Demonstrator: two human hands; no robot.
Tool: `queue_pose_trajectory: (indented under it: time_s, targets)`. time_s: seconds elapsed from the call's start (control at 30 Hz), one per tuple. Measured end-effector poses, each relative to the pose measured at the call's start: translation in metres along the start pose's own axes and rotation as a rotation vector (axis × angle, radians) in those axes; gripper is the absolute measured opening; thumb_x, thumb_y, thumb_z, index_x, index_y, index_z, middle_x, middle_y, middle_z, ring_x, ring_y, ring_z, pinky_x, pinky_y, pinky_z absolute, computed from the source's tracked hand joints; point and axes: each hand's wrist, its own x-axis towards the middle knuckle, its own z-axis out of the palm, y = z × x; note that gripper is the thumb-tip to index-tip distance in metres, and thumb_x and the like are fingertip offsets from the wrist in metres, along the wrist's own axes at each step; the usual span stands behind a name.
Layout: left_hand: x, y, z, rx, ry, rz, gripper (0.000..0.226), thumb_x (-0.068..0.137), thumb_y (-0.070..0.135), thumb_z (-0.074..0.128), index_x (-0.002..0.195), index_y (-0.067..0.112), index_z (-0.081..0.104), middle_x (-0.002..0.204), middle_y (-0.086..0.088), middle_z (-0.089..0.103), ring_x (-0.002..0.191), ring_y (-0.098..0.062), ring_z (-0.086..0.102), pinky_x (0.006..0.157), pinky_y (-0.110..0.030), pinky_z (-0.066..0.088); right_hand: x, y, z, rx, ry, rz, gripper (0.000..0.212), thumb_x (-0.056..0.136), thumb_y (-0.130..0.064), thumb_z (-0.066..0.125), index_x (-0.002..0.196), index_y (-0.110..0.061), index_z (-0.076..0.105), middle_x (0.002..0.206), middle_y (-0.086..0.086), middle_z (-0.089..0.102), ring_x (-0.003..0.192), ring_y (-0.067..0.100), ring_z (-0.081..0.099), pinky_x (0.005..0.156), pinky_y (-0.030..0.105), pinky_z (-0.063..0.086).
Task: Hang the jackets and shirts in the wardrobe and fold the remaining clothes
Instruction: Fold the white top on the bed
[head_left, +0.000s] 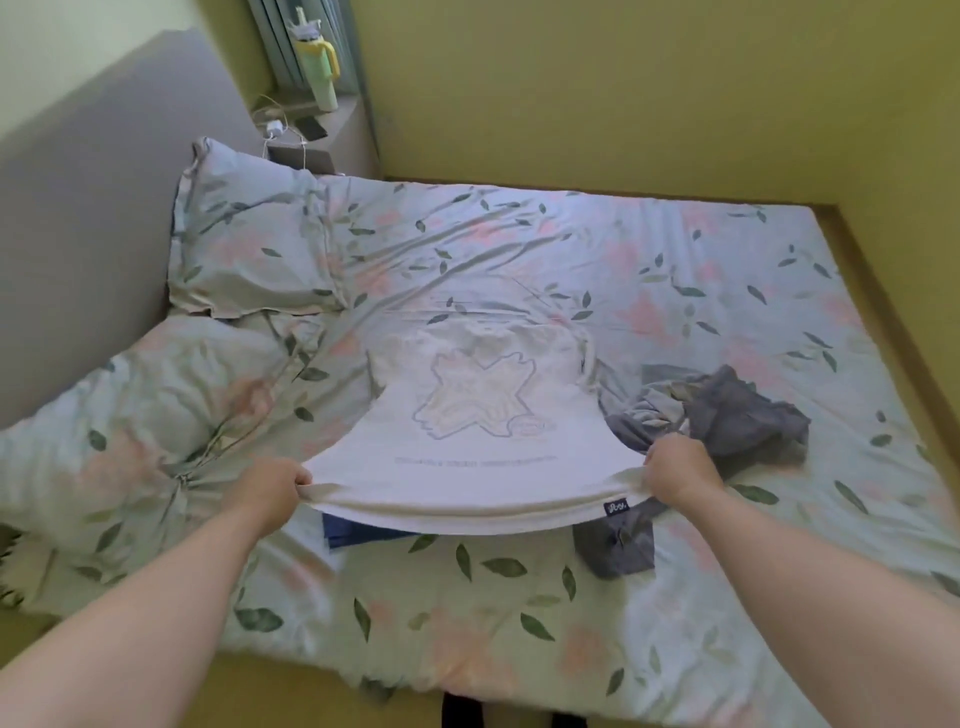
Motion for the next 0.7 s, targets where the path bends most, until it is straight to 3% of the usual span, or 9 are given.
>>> queue_pose_trajectory:
  time_s: [0.03, 0.17, 0.33, 0.43, 0.47, 0.5, 0.6, 0.63, 0.7]
  targets:
    - [-0.004, -0.002, 0.006, 0.024, -0.035, -0.008, 0.049, 0.086, -0.006, 0.045, 0.103, 0.026, 0.078, 0.116, -0.003, 0.07, 0.111, -0.027, 0.064, 0.087, -0.029, 0.048, -0.004, 0.0, 0.006, -0.001, -0.027, 0.018, 0.026, 0.092, -0.006, 0.05, 0.099, -0.008, 0.075, 0.104, 0.013, 0.072, 0.101, 0.031, 0.067, 0.077, 0.03, 0.051]
    - [-0.016, -0.001, 0.012, 0.065, -0.152, 0.006, 0.046, 0.08, -0.007, 0.044, 0.087, 0.023, 0.079, 0.114, -0.001, 0.074, 0.101, -0.021, 0.067, 0.084, -0.029, 0.055, -0.02, -0.005, 0.014, 0.007, -0.084, 0.053, 0.023, 0.091, -0.005, 0.051, 0.099, -0.008, 0.072, 0.104, 0.012, 0.071, 0.095, 0.03, 0.066, 0.073, 0.028, 0.046]
    - [-0.033, 0.013, 0.006, 0.13, -0.23, -0.027, 0.034, 0.089, 0.003, 0.05, 0.1, 0.018, 0.078, 0.115, 0.0, 0.073, 0.105, -0.018, 0.067, 0.085, -0.023, 0.051, -0.03, -0.016, -0.017, 0.058, -0.015, 0.018, 0.025, 0.096, -0.006, 0.049, 0.107, -0.007, 0.072, 0.111, 0.014, 0.071, 0.106, 0.031, 0.065, 0.081, 0.029, 0.05]
    - [-0.042, 0.054, -0.009, 0.179, -0.313, 0.06, 0.025, 0.09, 0.012, 0.057, 0.109, 0.017, 0.071, 0.12, -0.001, 0.068, 0.113, -0.021, 0.064, 0.089, -0.026, 0.051, -0.038, -0.046, -0.05, 0.258, 0.021, -0.123, 0.023, 0.09, -0.004, 0.057, 0.086, -0.014, 0.077, 0.096, 0.007, 0.073, 0.094, 0.025, 0.065, 0.072, 0.028, 0.051]
    - [-0.043, 0.074, -0.016, 0.085, -0.301, 0.128, 0.024, 0.088, 0.017, 0.065, 0.111, 0.02, 0.067, 0.12, 0.003, 0.065, 0.115, -0.019, 0.063, 0.09, -0.026, 0.051, -0.044, -0.06, -0.06, 0.33, 0.034, -0.179, 0.027, 0.086, -0.001, 0.058, 0.074, -0.018, 0.076, 0.09, 0.003, 0.072, 0.089, 0.021, 0.064, 0.065, 0.025, 0.047]
    - [-0.043, 0.098, -0.024, -0.062, -0.259, 0.202, 0.037, 0.086, 0.024, 0.074, 0.121, 0.024, 0.062, 0.123, 0.009, 0.059, 0.118, -0.016, 0.06, 0.094, -0.027, 0.05, -0.05, -0.075, -0.071, 0.384, 0.052, -0.248, 0.032, 0.085, 0.002, 0.058, 0.067, -0.021, 0.072, 0.087, -0.002, 0.07, 0.087, 0.018, 0.062, 0.062, 0.02, 0.044]
    - [-0.056, 0.18, -0.057, -0.522, -0.121, 0.422, 0.086, 0.072, 0.049, 0.088, 0.145, 0.032, 0.046, 0.129, 0.015, 0.056, 0.117, -0.007, 0.057, 0.098, -0.028, 0.05, -0.073, -0.117, -0.094, 0.489, 0.119, -0.457, 0.033, 0.084, 0.007, 0.057, 0.072, -0.022, 0.068, 0.101, -0.007, 0.06, 0.097, 0.011, 0.055, 0.076, 0.014, 0.041]
    - [-0.062, 0.204, -0.069, -0.586, -0.083, 0.498, 0.092, 0.068, 0.055, 0.087, 0.146, 0.036, 0.043, 0.128, 0.017, 0.058, 0.112, -0.002, 0.059, 0.093, -0.024, 0.052, -0.081, -0.127, -0.1, 0.525, 0.159, -0.514, 0.032, 0.083, 0.007, 0.057, 0.077, -0.023, 0.066, 0.103, -0.009, 0.057, 0.099, 0.011, 0.053, 0.078, 0.015, 0.04]
    - [-0.069, 0.24, -0.091, -0.612, -0.005, 0.608, 0.077, 0.069, 0.051, 0.083, 0.137, 0.043, 0.047, 0.115, 0.022, 0.061, 0.096, 0.004, 0.063, 0.077, -0.017, 0.051, -0.092, -0.14, -0.116, 0.648, 0.21, -0.571, 0.031, 0.079, 0.004, 0.057, 0.081, -0.026, 0.057, 0.098, -0.006, 0.058, 0.09, 0.017, 0.059, 0.065, 0.016, 0.043]
